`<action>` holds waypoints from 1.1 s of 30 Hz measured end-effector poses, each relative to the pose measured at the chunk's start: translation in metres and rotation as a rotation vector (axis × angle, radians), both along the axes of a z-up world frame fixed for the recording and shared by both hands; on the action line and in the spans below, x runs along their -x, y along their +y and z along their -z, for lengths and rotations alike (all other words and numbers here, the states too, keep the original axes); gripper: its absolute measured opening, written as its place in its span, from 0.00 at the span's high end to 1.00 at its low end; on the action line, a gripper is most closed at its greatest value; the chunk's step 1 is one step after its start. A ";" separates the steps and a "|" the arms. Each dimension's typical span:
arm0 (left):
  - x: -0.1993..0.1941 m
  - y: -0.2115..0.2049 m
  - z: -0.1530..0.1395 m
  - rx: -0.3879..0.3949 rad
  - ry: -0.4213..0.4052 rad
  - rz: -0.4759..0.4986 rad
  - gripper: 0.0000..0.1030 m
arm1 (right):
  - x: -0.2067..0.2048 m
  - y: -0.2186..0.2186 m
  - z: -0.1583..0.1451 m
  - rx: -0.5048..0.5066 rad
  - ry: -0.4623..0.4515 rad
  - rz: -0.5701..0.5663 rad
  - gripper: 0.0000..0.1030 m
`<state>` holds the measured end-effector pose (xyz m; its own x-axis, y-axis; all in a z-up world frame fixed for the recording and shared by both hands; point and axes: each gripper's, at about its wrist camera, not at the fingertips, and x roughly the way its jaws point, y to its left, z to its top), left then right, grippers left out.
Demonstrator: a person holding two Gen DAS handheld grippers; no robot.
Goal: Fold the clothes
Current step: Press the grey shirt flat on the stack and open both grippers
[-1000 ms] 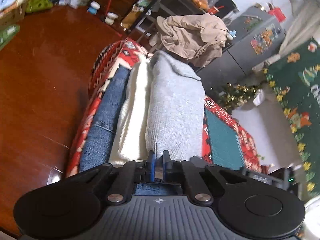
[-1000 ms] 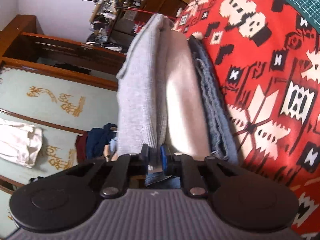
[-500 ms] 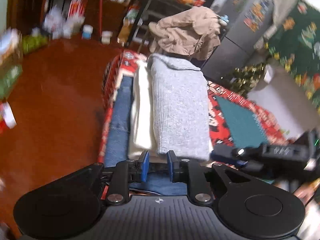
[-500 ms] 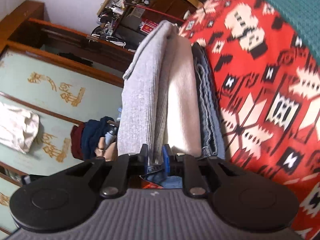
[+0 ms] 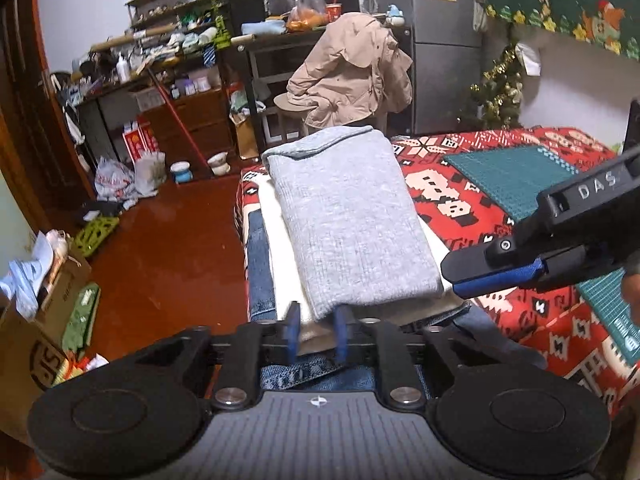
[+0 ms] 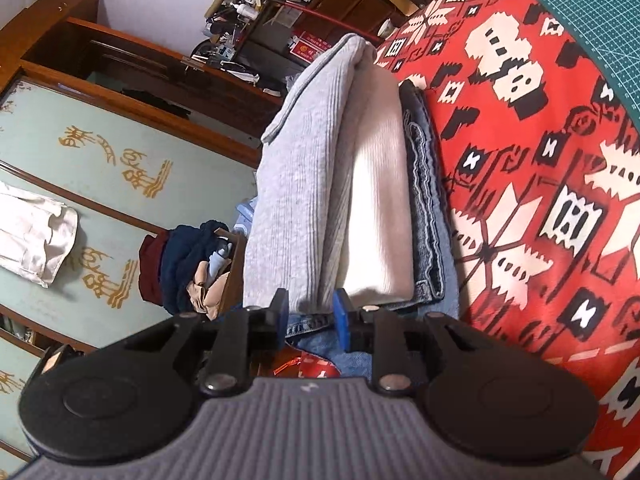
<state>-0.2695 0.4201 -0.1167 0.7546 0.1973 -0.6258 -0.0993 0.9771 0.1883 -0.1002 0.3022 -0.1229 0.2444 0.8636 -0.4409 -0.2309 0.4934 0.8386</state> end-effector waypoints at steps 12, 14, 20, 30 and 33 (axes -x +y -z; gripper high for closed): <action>0.016 -0.027 0.005 -0.261 0.052 0.096 1.00 | -0.002 -0.004 -0.024 0.041 -0.107 0.015 0.75; 0.023 -0.021 -0.002 -0.219 0.050 0.101 1.00 | -0.007 -0.002 -0.036 0.057 -0.156 0.009 0.84; 0.012 0.028 -0.049 0.168 -0.073 0.038 1.00 | -0.034 0.007 -0.074 0.080 -0.269 -0.029 0.89; -0.119 0.089 -0.051 0.607 -0.025 -0.006 1.00 | -0.103 0.034 -0.096 0.126 -0.250 -0.017 0.89; -0.121 0.088 -0.035 0.634 0.034 -0.010 1.00 | -0.110 0.038 -0.086 0.141 -0.210 -0.022 0.89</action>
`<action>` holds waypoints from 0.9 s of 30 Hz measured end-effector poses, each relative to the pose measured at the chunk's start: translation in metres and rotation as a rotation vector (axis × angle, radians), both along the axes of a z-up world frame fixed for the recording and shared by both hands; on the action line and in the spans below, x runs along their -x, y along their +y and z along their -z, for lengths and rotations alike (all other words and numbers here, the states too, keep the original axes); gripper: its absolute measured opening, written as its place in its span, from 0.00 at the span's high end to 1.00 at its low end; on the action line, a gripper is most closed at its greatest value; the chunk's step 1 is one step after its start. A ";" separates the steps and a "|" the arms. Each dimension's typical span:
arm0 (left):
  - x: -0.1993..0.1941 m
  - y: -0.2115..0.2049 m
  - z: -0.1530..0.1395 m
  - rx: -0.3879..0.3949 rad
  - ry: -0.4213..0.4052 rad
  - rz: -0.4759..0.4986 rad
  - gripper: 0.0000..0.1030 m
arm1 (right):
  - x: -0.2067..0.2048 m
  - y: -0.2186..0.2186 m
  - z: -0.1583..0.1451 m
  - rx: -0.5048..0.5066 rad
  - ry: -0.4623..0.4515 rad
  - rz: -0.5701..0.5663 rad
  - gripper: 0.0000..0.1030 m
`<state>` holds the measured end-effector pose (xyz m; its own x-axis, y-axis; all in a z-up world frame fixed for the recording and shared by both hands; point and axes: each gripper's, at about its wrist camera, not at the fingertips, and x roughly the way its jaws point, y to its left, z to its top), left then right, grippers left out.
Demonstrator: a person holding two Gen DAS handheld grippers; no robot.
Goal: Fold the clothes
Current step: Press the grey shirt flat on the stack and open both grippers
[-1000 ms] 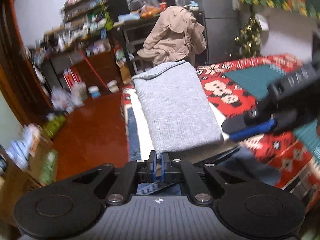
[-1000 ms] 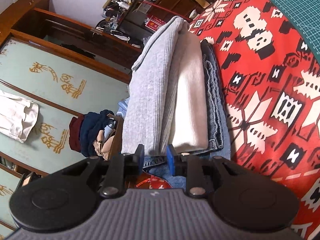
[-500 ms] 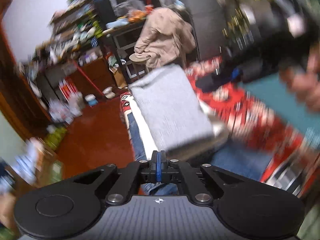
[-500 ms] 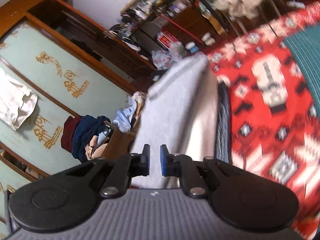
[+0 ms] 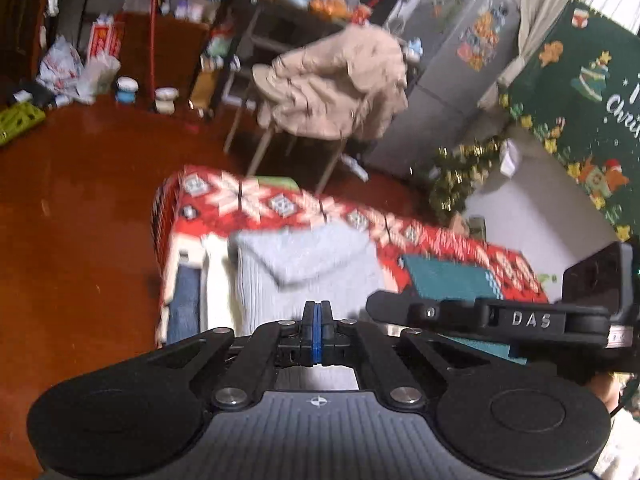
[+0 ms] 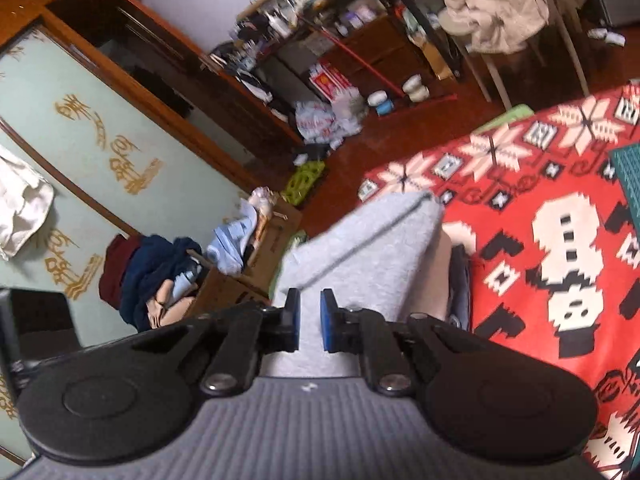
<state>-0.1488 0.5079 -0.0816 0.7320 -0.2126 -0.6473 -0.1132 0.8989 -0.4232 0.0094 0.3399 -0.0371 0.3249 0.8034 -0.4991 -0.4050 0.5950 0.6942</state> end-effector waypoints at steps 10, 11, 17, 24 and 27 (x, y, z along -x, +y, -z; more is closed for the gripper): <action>0.070 -0.020 0.021 0.020 0.058 0.045 1.00 | 0.066 0.001 0.049 0.010 0.057 -0.112 0.86; 0.071 -0.019 0.023 0.025 0.061 0.048 1.00 | 0.072 0.000 0.052 0.008 0.059 -0.122 0.86; 0.089 -0.023 0.030 0.025 0.096 0.049 1.00 | 0.101 -0.007 0.058 -0.012 0.082 -0.149 0.86; 0.103 -0.024 0.012 0.035 0.021 0.022 1.00 | 0.121 -0.023 0.038 -0.028 0.024 -0.141 0.85; 0.091 -0.015 0.006 0.039 -0.010 -0.013 1.00 | 0.107 -0.027 0.031 -0.032 0.015 -0.099 0.85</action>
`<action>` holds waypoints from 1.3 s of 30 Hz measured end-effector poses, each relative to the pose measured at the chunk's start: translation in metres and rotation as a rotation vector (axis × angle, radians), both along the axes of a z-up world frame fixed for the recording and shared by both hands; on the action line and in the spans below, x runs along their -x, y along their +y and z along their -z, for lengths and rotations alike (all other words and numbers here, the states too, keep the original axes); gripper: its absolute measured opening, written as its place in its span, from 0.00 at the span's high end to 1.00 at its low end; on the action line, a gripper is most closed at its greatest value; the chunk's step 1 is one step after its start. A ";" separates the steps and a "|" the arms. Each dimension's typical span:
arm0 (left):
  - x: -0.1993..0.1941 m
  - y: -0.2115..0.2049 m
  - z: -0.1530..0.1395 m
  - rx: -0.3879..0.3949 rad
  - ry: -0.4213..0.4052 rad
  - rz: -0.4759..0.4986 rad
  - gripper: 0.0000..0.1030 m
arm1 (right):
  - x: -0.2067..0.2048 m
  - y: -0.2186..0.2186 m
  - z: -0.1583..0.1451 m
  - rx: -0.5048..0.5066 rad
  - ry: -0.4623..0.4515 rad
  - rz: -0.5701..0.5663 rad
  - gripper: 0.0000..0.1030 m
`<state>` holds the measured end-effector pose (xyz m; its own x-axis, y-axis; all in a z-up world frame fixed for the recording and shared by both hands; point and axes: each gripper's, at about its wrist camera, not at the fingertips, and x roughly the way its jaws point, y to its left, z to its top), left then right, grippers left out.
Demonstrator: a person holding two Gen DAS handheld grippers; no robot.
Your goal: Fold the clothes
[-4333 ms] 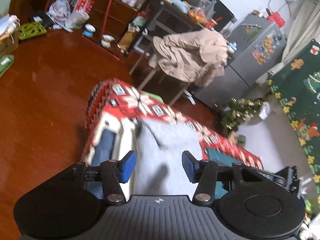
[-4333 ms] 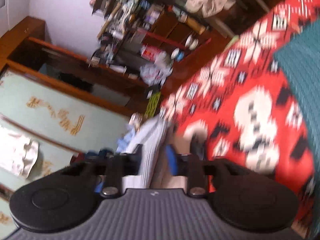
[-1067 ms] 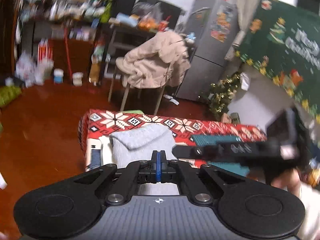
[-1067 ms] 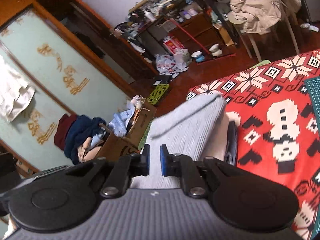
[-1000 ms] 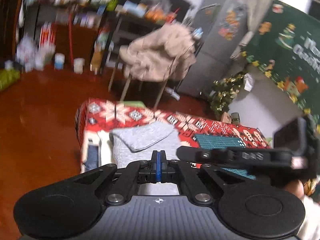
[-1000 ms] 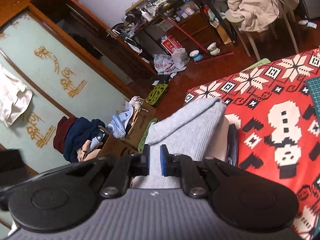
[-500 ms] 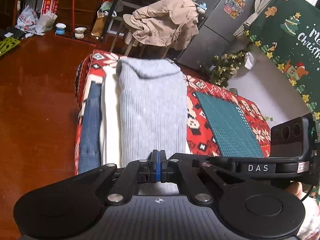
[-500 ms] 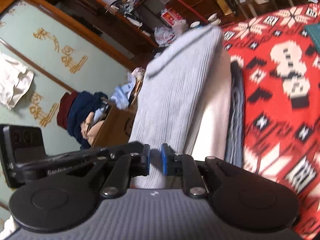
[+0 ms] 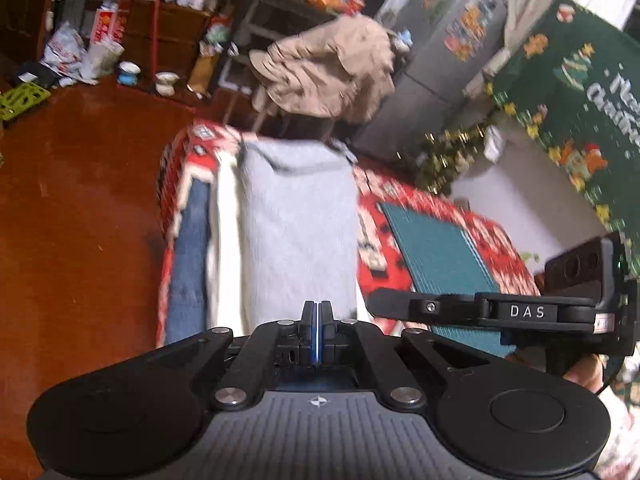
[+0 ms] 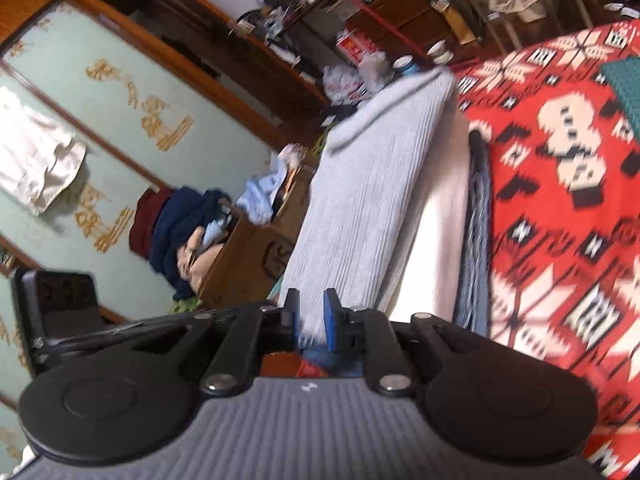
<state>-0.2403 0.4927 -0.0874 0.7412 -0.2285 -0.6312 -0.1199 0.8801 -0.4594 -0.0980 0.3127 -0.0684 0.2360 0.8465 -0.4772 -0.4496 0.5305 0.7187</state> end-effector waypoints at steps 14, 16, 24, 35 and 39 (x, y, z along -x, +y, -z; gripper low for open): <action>-0.011 0.002 0.019 -0.002 0.097 0.002 1.00 | -0.005 0.025 0.018 0.037 0.047 0.011 0.85; -0.004 -0.005 0.020 -0.015 0.110 0.013 1.00 | 0.002 0.019 0.017 0.031 0.048 0.002 0.85; 0.016 -0.022 0.003 -0.031 0.075 0.004 0.98 | 0.008 -0.019 0.004 0.031 0.014 0.051 0.84; 0.047 -0.075 -0.039 -0.167 0.080 -0.111 0.67 | 0.057 -0.068 -0.053 0.221 -0.149 0.081 0.46; 0.065 -0.100 -0.051 -0.220 0.056 -0.140 0.43 | 0.080 -0.082 -0.082 0.311 -0.242 0.102 0.18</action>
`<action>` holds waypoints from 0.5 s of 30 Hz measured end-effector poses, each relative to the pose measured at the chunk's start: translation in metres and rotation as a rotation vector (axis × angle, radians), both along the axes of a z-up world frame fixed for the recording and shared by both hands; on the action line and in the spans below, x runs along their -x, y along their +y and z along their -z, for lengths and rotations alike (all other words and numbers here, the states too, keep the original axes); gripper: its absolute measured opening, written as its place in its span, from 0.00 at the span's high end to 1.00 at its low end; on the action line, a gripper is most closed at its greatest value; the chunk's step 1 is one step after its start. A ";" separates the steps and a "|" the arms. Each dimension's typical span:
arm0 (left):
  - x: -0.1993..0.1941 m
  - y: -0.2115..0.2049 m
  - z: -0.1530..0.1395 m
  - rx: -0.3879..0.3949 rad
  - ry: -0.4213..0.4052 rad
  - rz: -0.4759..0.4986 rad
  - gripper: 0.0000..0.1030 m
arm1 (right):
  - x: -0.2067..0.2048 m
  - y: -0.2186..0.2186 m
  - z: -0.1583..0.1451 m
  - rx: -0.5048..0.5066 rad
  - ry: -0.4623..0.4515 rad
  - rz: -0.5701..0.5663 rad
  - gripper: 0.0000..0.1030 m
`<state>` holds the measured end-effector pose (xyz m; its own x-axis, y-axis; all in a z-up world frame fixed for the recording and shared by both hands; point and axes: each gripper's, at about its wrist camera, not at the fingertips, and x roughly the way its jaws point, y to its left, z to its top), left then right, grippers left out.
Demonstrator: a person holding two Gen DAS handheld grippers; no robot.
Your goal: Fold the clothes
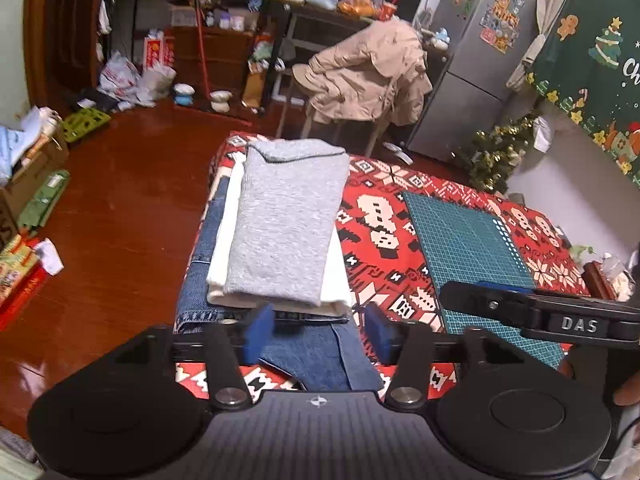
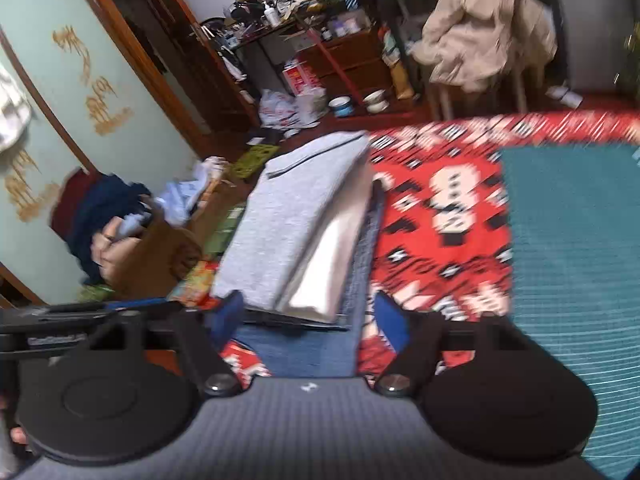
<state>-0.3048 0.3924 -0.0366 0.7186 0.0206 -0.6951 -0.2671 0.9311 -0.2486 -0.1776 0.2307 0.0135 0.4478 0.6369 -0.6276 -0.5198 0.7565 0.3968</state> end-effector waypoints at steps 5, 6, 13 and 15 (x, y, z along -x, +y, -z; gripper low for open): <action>0.020 -0.025 -0.009 -0.049 -0.008 -0.030 0.32 | 0.027 -0.012 -0.027 0.102 -0.073 0.000 0.02; 0.022 -0.028 -0.010 -0.052 -0.004 -0.042 0.28 | 0.033 -0.014 -0.031 0.114 -0.087 -0.004 0.01; 0.042 -0.041 -0.016 -0.088 0.035 -0.153 0.20 | 0.066 -0.023 -0.051 0.171 -0.134 -0.023 0.01; 0.048 -0.043 -0.019 -0.102 0.045 -0.185 0.16 | 0.074 -0.025 -0.054 0.179 -0.136 -0.022 0.01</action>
